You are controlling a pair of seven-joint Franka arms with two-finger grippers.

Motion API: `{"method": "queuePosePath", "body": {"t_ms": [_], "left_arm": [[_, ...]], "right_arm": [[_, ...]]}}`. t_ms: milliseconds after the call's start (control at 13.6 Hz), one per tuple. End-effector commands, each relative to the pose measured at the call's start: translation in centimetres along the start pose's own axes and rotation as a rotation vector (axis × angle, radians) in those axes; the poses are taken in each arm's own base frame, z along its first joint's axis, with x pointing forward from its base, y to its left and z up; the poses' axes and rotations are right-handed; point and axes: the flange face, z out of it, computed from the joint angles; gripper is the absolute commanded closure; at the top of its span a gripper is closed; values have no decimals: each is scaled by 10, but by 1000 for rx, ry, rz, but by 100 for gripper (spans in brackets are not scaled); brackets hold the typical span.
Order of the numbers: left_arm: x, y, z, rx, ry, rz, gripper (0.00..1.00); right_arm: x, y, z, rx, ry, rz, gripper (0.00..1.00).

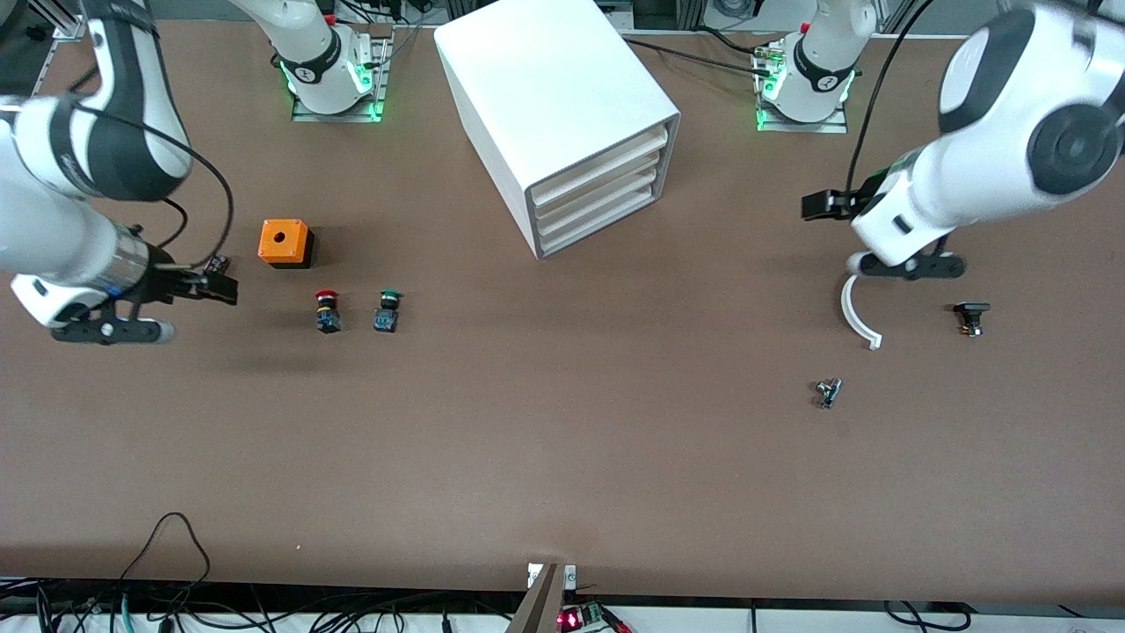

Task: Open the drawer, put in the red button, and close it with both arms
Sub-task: 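Grasp the red button and drawer handle with the right and left grippers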

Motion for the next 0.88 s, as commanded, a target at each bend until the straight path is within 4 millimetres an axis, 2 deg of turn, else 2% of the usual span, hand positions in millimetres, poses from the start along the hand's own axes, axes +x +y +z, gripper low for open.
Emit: {"method": "queuePosePath", "body": {"t_ms": [0, 220, 440, 586, 806], "left_arm": [[28, -1, 72, -204, -128, 77, 0], [42, 8, 159, -482, -191, 148, 0], [34, 36, 230, -643, -247, 201, 0], [22, 66, 261, -675, -275, 213, 0], [0, 114, 287, -717, -251, 189, 0]], "right_arm": [[8, -26, 29, 15, -11, -31, 0], [13, -37, 70, 14, -46, -59, 0], [7, -54, 113, 21, -30, -89, 0], [5, -60, 141, 24, -4, -95, 0], [3, -69, 176, 30, 4, -110, 0]]}}
